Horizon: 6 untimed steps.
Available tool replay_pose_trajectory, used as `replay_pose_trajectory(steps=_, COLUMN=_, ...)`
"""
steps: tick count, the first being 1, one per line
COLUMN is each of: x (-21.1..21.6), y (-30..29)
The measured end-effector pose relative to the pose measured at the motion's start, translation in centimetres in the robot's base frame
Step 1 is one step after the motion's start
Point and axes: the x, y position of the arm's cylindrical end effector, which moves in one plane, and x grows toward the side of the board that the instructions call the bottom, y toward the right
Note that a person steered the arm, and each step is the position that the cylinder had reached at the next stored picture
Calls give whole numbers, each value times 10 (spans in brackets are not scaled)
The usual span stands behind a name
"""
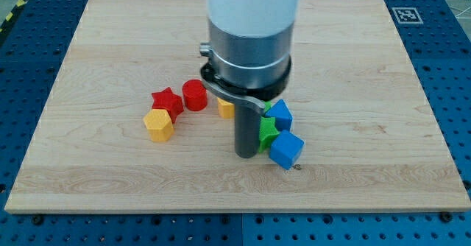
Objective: Nudge the blue cube along with blue triangle a bit up
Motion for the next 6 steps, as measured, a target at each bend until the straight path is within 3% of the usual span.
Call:
replay_pose_trajectory(steps=2, x=45, y=7)
replay_pose_trajectory(steps=3, x=41, y=58)
replay_pose_trajectory(steps=5, x=-3, y=68)
replay_pose_trajectory(steps=6, x=16, y=86)
